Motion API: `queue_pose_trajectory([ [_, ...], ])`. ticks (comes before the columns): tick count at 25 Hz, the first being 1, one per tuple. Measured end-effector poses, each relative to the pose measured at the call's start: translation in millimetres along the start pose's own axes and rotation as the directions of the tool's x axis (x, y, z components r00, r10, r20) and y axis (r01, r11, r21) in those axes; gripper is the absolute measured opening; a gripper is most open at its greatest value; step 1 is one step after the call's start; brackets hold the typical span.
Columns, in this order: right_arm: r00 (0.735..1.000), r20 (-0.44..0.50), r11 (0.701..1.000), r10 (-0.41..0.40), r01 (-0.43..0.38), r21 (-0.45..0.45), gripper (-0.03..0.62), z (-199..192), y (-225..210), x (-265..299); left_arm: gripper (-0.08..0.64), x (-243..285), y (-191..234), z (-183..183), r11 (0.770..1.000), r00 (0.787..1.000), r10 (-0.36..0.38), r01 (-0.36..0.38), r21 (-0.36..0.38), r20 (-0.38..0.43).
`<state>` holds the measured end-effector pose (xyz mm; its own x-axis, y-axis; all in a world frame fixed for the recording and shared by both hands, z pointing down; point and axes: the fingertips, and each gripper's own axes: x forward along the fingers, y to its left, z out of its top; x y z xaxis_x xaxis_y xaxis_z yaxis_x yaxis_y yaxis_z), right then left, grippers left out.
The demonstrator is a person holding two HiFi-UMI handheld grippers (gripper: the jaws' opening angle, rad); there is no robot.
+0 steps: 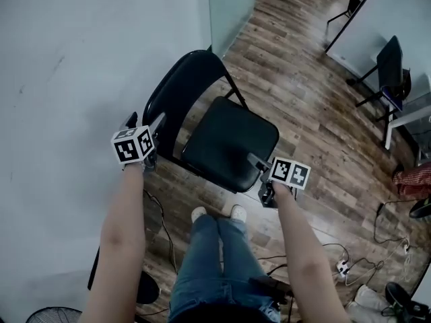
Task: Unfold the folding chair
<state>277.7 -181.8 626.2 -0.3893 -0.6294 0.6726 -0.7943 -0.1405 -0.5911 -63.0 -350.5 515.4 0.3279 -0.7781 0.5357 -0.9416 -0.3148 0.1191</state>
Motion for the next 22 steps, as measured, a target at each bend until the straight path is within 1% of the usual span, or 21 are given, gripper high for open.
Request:
queue_pose_trajectory([
  [2, 1.000, 0.014, 0.999, 0.000, 0.001, -0.053, 0.505, 13.7, 18.3, -20.5, 0.408, -15.0, -13.1, 18.7, 1.000, 1.000, -0.020, 0.020, 0.001, 0.022],
  [4, 0.999, 0.042, 0.992, 0.016, -0.010, -0.128, 0.505, 27.7, 39.8, -44.4, 0.408, -32.4, -29.9, 41.5, 0.999, 0.998, -0.043, 0.042, 0.024, 0.049],
  [6, 0.997, 0.067, 0.973, 0.038, -0.022, -0.228, 0.505, 38.1, 61.3, -65.1, 0.408, -47.6, -43.5, 59.4, 0.997, 0.995, -0.065, 0.062, 0.040, 0.075],
  [7, 0.996, 0.075, 0.959, 0.048, -0.025, -0.284, 0.504, 41.4, 71.1, -73.3, 0.408, -54.3, -48.7, 65.5, 0.996, 0.993, -0.077, 0.073, 0.041, 0.088],
  [8, 0.995, 0.080, 0.940, 0.056, -0.025, -0.340, 0.503, 44.0, 80.7, -81.0, 0.408, -60.9, -53.5, 70.5, 0.996, 0.991, -0.089, 0.085, 0.040, 0.102],
  [10, 0.995, 0.082, 0.893, 0.054, -0.011, -0.451, 0.503, 47.7, 99.3, -95.8, 0.408, -75.8, -63.1, 79.9, 0.993, 0.984, -0.112, 0.107, 0.046, 0.136],
  [11, 0.996, 0.083, 0.863, 0.043, 0.005, -0.504, 0.503, 49.4, 108.0, -102.5, 0.408, -84.1, -67.7, 85.2, 0.992, 0.980, -0.124, 0.117, 0.055, 0.156],
  [13, 0.994, 0.106, 0.793, 0.027, 0.043, -0.608, 0.503, 55.0, 125.9, -115.0, 0.408, -101.0, -76.2, 97.0, 0.988, 0.969, -0.147, 0.134, 0.074, 0.201],
  [15, 0.990, 0.139, 0.726, 0.031, 0.073, -0.684, 0.504, 61.6, 144.5, -127.7, 0.407, -118.0, -85.4, 108.8, 0.985, 0.954, -0.168, 0.150, 0.089, 0.247],
  [16, 0.987, 0.154, 0.702, 0.041, 0.081, -0.707, 0.503, 65.0, 154.7, -134.6, 0.407, -126.5, -90.3, 114.6, 0.983, 0.947, -0.178, 0.158, 0.097, 0.268],
  [17, 0.984, 0.171, 0.686, 0.058, 0.086, -0.722, 0.503, 68.8, 165.6, -142.2, 0.407, -134.9, -95.4, 120.5, 0.981, 0.939, -0.188, 0.163, 0.107, 0.288],
  [18, 0.978, 0.193, 0.679, 0.080, 0.088, -0.729, 0.503, 73.4, 177.1, -150.8, 0.408, -143.1, -100.7, 126.2, 0.979, 0.931, -0.197, 0.168, 0.120, 0.306],
  [19, 0.970, 0.219, 0.682, 0.109, 0.087, -0.727, 0.502, 78.4, 188.7, -160.1, 0.407, -151.1, -106.1, 131.6, 0.976, 0.924, -0.207, 0.171, 0.137, 0.323],
  [20, 0.959, 0.245, 0.693, 0.141, 0.081, -0.716, 0.499, 83.4, 199.9, -169.7, 0.408, -158.6, -111.4, 136.8, 0.973, 0.916, -0.216, 0.172, 0.156, 0.337],
  [22, 0.936, 0.292, 0.729, 0.197, 0.059, -0.682, 0.481, 93.0, 218.6, -187.9, 0.408, -172.6, -121.0, 147.3, 0.966, 0.902, -0.232, 0.170, 0.194, 0.364],
])
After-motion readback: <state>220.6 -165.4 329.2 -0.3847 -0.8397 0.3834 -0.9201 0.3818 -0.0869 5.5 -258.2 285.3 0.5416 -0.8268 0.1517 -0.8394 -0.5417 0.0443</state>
